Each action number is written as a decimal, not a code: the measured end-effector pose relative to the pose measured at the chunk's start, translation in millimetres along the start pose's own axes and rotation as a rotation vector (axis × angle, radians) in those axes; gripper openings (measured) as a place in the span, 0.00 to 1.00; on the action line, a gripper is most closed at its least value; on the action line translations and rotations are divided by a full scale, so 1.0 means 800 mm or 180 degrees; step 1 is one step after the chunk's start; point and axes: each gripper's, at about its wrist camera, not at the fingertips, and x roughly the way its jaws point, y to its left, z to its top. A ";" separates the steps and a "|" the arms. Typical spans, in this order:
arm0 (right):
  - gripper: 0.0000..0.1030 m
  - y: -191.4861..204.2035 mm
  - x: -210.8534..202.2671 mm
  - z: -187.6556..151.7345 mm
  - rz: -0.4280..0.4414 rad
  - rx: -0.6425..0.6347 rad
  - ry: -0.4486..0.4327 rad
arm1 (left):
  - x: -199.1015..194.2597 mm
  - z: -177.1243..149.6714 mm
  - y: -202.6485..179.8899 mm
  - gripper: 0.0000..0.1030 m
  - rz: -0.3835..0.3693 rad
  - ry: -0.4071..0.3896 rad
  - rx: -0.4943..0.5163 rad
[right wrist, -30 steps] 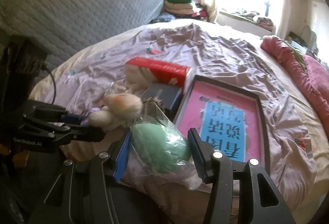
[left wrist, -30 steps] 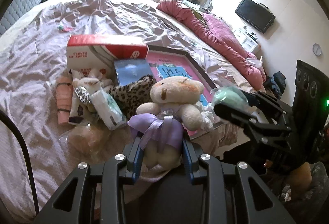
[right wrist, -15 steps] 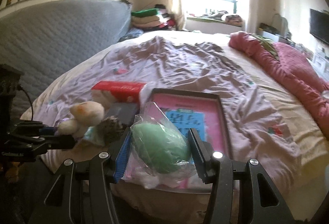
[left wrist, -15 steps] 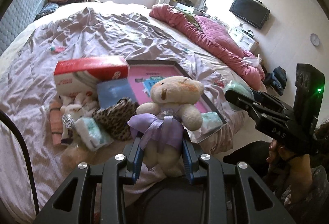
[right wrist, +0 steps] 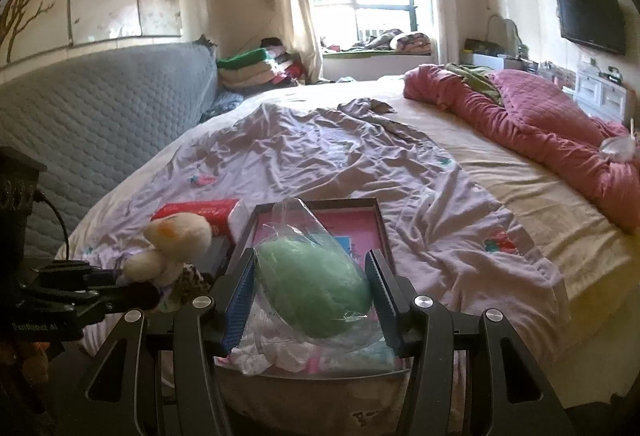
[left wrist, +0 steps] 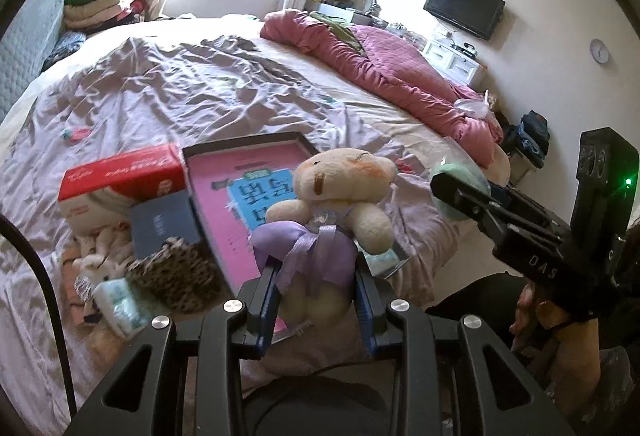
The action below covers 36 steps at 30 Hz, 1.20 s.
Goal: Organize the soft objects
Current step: 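Grasp and lift the green ball bag with the right gripper while the left holds the bear, then carry the teddy bear with the left gripper while the right carries the green ball bag over the tray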
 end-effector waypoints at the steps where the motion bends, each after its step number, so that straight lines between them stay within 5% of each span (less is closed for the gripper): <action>1: 0.54 -0.003 -0.001 0.000 0.0012 0.0035 -0.0013 | 0.002 0.004 -0.006 0.33 0.0006 0.0003 0.0021; 36: 0.54 -0.042 0.019 -0.015 -0.0064 0.0343 -0.0075 | 0.080 0.011 -0.029 0.33 0.0208 0.0222 0.0025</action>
